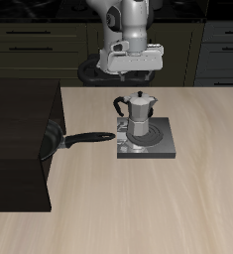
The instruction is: Place the moka pot on the stove and close the stove
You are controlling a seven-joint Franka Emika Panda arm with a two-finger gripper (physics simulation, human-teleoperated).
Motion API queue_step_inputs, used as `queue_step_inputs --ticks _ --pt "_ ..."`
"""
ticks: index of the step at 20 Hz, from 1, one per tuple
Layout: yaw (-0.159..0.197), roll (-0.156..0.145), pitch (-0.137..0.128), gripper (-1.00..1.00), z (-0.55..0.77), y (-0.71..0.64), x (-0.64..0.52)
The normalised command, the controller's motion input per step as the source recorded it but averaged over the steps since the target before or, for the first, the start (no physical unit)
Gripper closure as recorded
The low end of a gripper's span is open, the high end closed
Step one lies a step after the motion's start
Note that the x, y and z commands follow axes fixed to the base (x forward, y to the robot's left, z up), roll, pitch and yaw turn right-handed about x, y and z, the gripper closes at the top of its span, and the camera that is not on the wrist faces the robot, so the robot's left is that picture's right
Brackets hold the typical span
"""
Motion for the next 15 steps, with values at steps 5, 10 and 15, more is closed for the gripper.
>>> queue_step_inputs --ticks 5,10,15 --pt "0.018 -0.02 -0.019 -1.0 0.36 -0.45 -0.1" --pt "-0.041 0.008 0.065 -1.0 0.01 -0.14 0.06" --pt "0.002 -0.003 -0.009 -1.0 0.0 0.09 0.04"
